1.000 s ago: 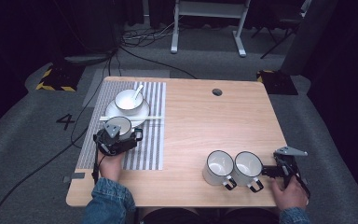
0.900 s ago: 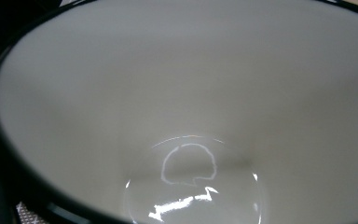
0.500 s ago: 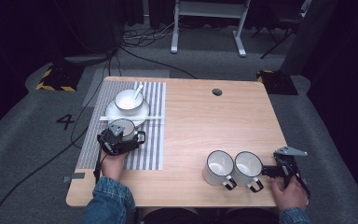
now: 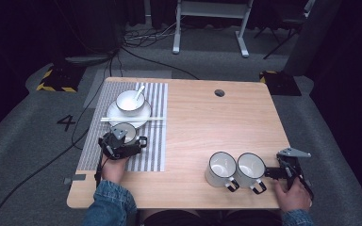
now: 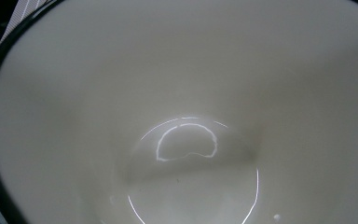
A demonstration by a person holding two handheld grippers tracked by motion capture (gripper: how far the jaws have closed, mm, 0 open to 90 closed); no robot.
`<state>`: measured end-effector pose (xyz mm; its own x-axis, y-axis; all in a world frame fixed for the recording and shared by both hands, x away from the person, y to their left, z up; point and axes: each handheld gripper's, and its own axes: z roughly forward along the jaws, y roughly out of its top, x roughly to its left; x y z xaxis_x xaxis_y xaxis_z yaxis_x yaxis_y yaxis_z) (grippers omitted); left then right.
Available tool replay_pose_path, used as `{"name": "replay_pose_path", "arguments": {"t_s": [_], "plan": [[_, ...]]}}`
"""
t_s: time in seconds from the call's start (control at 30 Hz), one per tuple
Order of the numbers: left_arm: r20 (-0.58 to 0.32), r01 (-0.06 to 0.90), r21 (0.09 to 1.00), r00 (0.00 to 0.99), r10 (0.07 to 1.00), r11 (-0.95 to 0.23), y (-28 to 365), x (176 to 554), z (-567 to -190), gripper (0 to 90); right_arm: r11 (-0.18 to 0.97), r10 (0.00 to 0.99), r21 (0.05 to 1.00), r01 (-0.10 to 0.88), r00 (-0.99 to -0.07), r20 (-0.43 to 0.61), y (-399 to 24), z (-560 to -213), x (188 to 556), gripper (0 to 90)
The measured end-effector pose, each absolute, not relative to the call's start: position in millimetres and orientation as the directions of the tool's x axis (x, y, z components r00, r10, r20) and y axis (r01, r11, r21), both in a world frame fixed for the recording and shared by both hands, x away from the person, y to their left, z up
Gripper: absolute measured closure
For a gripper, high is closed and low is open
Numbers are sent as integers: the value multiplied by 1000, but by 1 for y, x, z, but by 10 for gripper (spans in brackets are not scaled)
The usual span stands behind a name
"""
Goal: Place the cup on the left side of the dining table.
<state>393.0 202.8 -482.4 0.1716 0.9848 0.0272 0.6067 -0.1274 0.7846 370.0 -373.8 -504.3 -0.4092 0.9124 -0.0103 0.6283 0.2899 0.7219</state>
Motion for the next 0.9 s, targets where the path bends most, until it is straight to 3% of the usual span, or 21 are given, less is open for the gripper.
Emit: {"name": "replay_pose_path", "arguments": {"t_s": [0.2,0.9], "plan": [[-5,617,780,176,984,-106,206,392,-482,26,290,912,722,628,-409,-10,-374,-504,370,55],[36,594,795,159,987,-125,206,365,-467,25,290,912,722,628,-409,-10,-374,-504,370,55]]}}
